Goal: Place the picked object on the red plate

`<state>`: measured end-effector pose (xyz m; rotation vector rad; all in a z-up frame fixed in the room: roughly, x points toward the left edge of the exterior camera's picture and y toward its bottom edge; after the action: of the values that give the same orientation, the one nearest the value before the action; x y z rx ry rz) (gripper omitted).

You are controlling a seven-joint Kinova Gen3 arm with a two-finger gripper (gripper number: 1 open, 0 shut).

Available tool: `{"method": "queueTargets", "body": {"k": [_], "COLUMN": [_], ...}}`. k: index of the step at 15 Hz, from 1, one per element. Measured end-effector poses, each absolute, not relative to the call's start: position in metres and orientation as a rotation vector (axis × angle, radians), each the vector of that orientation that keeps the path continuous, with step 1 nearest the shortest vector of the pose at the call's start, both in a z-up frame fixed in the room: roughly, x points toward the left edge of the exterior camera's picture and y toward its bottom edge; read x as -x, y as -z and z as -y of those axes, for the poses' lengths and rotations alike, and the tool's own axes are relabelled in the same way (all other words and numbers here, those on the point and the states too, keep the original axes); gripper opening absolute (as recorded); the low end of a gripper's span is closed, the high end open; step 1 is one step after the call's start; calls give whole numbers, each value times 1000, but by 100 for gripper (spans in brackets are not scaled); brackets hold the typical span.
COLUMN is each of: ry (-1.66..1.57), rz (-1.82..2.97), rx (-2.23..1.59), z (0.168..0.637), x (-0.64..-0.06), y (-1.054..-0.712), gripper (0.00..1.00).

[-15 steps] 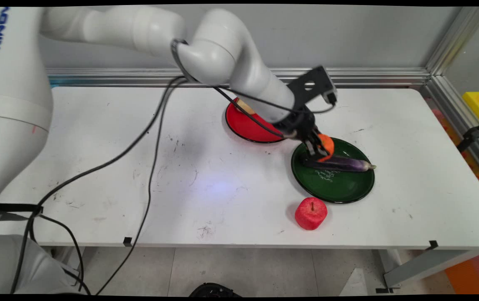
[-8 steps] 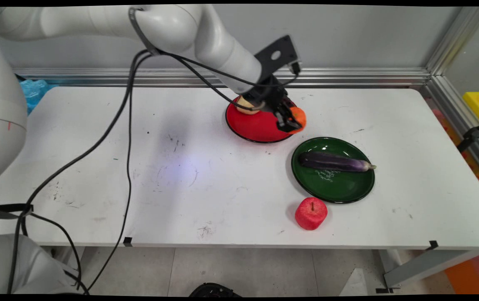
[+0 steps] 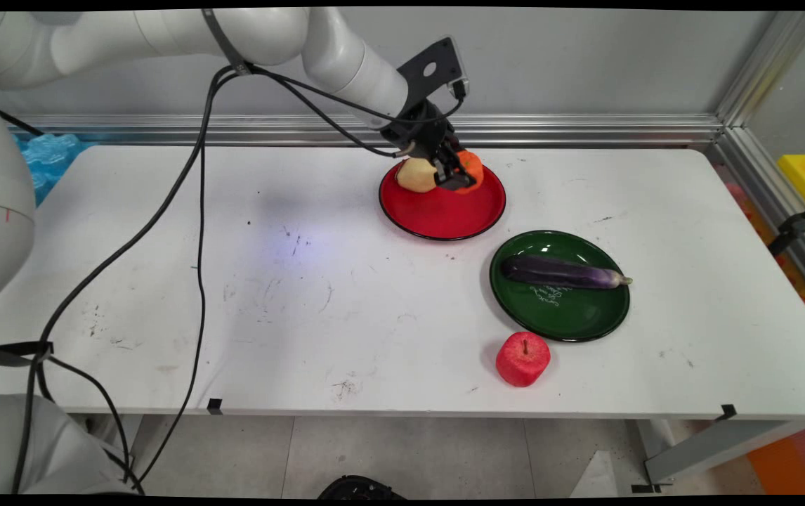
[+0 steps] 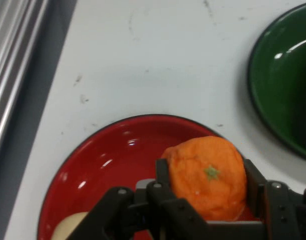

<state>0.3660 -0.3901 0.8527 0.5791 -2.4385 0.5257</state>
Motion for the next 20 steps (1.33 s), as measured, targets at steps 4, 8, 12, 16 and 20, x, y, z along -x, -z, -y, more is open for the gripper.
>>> {"method": "queueTargets", "body": {"k": [4, 8, 12, 16, 20], "ry": [-548, -560, -557, -544, -531], "rz": [2442, 2463, 2484, 2502, 2513], "rx": [-563, -560, -564, -566, -569], "z": [414, 433, 443, 449, 451], "x": [-371, -376, -383, -386, -389], "y": [-842, -825, -809, -796, -786], "gripper": [0, 0, 0, 0, 0]}}
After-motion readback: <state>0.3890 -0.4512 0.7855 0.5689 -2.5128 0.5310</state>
